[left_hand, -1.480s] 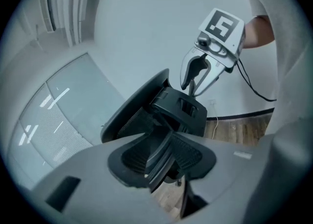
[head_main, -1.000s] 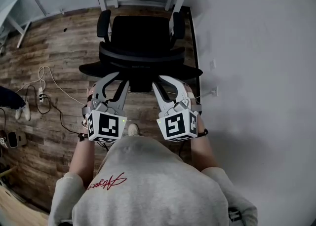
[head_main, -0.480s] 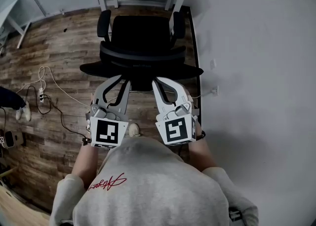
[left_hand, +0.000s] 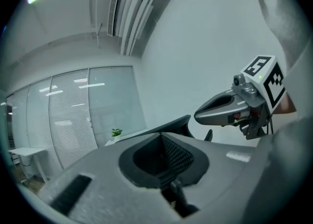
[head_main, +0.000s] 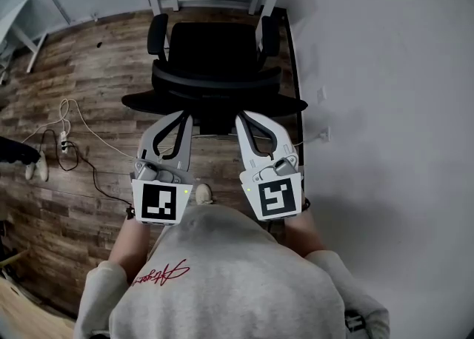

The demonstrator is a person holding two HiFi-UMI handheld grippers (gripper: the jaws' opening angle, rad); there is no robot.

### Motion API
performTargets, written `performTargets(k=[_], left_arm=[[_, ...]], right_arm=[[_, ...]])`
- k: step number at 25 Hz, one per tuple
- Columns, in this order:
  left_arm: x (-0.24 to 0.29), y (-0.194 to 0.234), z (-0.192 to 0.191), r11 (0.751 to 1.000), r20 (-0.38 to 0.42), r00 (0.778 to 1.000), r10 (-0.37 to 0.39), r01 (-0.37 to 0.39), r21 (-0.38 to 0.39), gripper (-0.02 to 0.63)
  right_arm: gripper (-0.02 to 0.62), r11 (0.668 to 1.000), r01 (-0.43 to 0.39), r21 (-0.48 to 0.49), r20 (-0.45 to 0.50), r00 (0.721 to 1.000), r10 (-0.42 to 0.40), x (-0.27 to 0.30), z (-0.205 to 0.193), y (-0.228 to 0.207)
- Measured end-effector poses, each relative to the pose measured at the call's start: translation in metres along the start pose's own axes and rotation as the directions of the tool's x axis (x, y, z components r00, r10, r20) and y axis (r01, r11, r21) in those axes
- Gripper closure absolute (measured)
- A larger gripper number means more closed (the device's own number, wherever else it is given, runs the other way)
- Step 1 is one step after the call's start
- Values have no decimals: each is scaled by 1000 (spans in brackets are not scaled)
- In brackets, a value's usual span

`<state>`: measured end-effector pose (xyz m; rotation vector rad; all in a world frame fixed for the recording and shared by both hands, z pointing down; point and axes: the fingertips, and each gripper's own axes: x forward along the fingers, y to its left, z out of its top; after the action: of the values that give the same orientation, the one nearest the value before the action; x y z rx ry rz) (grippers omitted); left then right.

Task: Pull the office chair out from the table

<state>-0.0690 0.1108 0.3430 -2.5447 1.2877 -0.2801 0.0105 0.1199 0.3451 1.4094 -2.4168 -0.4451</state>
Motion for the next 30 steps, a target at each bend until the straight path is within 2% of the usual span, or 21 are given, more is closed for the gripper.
performTargets(k=[4, 10, 16, 21, 26, 30], left_arm=[[0, 4, 1, 999, 6, 999, 35, -35, -2, 612], [-3, 8, 7, 998, 35, 998, 55, -55, 1, 612], [-4, 7, 15, 992, 76, 995, 68, -60, -108, 612], [-6, 7, 16, 992, 79, 994, 73, -64, -111, 612], [-9, 8, 18, 986, 97, 991, 95, -80, -148, 612], [-10, 7, 17, 987, 86, 992, 91, -79, -137, 612]], right_arm=[[594, 999, 23, 29, 33, 999, -24, -2, 8, -4], [594, 982, 50, 184, 96, 993, -69, -5, 16, -10], [595, 969, 70, 236, 106, 990, -98, -9, 20, -10], [595, 956, 99, 277, 98, 987, -130, -11, 21, -11], [595, 954, 93, 285, 83, 989, -122, -11, 19, -6], [595, 951, 90, 295, 60, 992, -113, -13, 15, -4]])
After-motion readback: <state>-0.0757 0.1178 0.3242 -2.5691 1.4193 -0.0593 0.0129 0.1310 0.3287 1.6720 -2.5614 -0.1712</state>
